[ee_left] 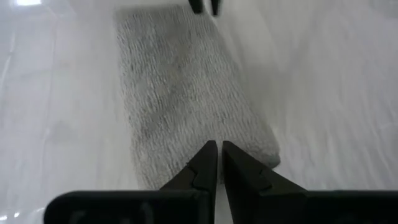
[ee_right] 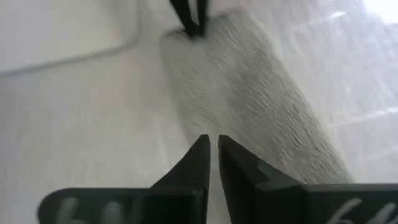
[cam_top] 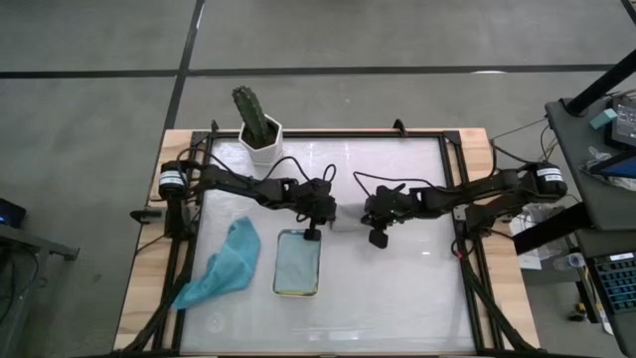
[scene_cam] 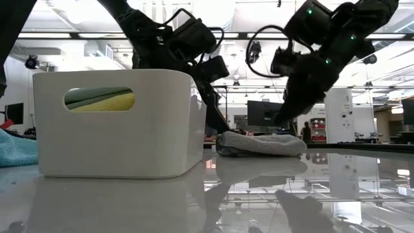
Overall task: Fold microfiber towels
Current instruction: Fold the gray microfiber towel
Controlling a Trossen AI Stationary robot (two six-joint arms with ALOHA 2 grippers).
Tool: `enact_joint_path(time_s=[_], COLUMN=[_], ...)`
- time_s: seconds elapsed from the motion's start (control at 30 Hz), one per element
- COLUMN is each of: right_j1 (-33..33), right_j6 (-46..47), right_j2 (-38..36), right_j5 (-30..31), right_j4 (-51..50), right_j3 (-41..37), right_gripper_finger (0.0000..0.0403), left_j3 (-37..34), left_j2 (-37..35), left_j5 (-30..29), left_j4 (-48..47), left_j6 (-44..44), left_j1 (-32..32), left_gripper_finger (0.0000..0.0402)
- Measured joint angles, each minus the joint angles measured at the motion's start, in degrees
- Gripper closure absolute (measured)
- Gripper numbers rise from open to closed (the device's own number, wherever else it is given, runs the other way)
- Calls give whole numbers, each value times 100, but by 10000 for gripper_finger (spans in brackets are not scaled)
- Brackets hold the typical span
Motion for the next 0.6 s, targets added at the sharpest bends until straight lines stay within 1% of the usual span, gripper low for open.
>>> enact_joint_path(time_s=[0.17,0.37,0.47,0.6], right_j1=[2,28,28,28], right_j6=[-50,-429,-637,-752], right_j2=[-13,-13,16,203], right_j5=[-84,-84,-57,214], right_j4=[-390,-952,-912,-635], right_j3=[-8,-23,-63,-91], right_gripper_finger=[333,276,259,255], left_j3=[86,110,110,107], left_j2=[-22,-22,-22,-33], left_j5=[-4,-2,-2,-2], left_j4=[20,45,141,381], left_j6=[-2,4,6,11], left_j1=[2,2,2,2], left_gripper_finger=[391,391,391,391])
